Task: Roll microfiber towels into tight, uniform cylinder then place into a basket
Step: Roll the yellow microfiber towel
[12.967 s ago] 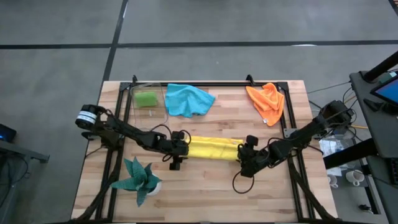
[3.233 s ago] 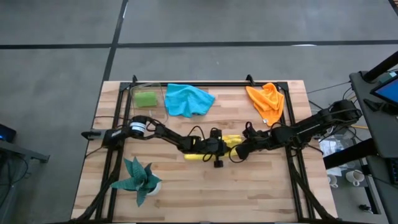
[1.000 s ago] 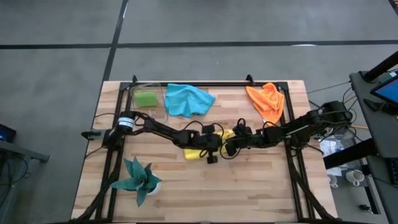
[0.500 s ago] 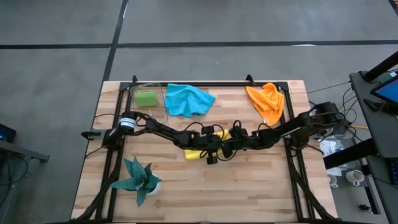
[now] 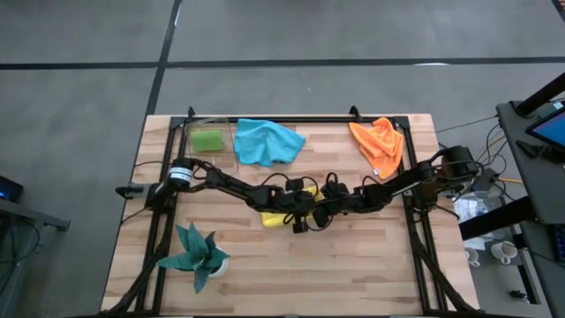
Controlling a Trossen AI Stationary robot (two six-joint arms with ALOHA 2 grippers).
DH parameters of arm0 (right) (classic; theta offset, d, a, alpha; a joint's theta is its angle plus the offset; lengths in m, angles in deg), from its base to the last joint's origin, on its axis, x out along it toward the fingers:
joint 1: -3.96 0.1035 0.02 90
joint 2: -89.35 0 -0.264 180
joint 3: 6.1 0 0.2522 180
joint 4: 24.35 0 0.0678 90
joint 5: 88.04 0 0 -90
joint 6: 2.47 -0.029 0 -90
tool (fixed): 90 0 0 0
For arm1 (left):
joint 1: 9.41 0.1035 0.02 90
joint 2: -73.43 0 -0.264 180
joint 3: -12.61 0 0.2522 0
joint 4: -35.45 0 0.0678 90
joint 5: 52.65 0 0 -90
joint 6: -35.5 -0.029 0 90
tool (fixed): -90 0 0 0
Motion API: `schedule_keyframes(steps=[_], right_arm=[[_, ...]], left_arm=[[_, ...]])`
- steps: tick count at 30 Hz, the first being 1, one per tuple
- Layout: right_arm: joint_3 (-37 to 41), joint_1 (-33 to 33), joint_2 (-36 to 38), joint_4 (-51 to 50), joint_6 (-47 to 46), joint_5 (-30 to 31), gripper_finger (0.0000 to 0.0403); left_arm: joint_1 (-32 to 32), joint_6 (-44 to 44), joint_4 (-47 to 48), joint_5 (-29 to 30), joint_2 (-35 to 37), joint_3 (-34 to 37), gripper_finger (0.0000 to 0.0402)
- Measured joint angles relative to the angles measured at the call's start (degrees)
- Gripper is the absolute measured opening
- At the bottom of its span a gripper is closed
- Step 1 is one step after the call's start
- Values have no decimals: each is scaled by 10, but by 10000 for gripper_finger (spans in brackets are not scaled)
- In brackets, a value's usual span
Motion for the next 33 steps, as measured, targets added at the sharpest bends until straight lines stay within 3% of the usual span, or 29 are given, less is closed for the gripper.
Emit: schedule_keyframes(steps=[10, 14, 16, 19, 23, 29, 33], right_arm=[[1, 0, 0, -9, 15, 0, 17], [2, 0, 0, -10, 17, 0, 39], [2, 0, 0, -9, 23, 0, 55], [2, 0, 0, -8, 35, 0, 82], [2, 0, 0, -8, 52, 0, 114], [1, 0, 0, -8, 61, 1, 143], [2, 0, 0, -8, 64, 1, 145]], left_arm=[[-5, -20, 76, 20, 68, 8, 0], [-5, -35, 5, 118, 84, 43, 0], [2, -59, -61, 131, 86, 64, 0], [16, -107, -171, 102, 78, 92, 0], [39, -162, -244, 53, 69, 101, 0], [96, -178, -270, -86, 59, 97, 0], [120, -178, -297, -121, 38, 92, 0]])
